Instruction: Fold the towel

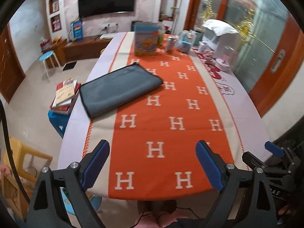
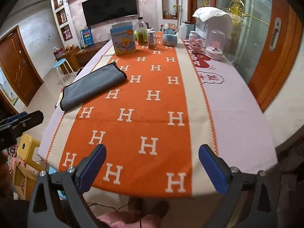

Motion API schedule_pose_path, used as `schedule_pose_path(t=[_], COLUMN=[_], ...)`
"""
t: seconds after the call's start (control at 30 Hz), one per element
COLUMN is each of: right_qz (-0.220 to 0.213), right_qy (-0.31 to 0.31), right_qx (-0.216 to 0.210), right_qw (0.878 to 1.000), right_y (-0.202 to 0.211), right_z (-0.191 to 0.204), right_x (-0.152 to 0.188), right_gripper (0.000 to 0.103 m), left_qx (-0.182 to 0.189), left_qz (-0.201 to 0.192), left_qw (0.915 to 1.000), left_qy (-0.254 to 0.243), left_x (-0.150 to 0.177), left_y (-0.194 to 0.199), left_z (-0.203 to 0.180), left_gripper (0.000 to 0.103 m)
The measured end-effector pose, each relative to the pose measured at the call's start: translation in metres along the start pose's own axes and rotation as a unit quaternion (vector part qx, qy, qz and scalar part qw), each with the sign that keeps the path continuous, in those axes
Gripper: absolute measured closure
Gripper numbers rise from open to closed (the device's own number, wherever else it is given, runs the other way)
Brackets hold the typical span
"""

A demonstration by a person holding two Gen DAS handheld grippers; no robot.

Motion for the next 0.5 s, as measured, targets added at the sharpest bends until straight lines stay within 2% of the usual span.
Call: schedule_pose_path(t=[0.07,0.1,0.37,0.5], right_qz=[0.003,0.004,-0.015,-0.035], right_qy=[-0.007,-0.013,-0.034,-0.038], right_qx=[0.001,-0.005,-0.041,-0.033], right_qw=[1.0,1.0,0.998,0.998], right_y=[0.012,0.018,0.048,0.051], right_z=[-0.002,-0.002,0.013,0.014], right_x=[-0.002,-0.004,-0.008,-0.01], right_gripper=[0.001,0.001,0.0,0.0], left_qx=[-0.004,-0.006,-0.035,-0.056], left_qz=[-0.008,-0.012,-0.029,-0.038], left_qw=[0.9999,0.9998,0.9989,0.9977], left_qy=[-0.014,-0.017,-0.015,0.003], left_x=[-0.004,-0.006,-0.008,-0.007], left_y=[0.014,0.021,0.055,0.06], left_z=[-0.011,-0.015,-0.025,-0.016], left_gripper=[0.001,0.001,0.001,0.001])
Point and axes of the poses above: each gripper's, at about its wrist camera, not at the fingertips, and y roughly against the way its jaws point, z to its left, x to its underside, the point moved 10 cm from there along -y, roughly the way its jaws point, and after that the axes turned 15 degrees about -x, right-handed, at the moved point
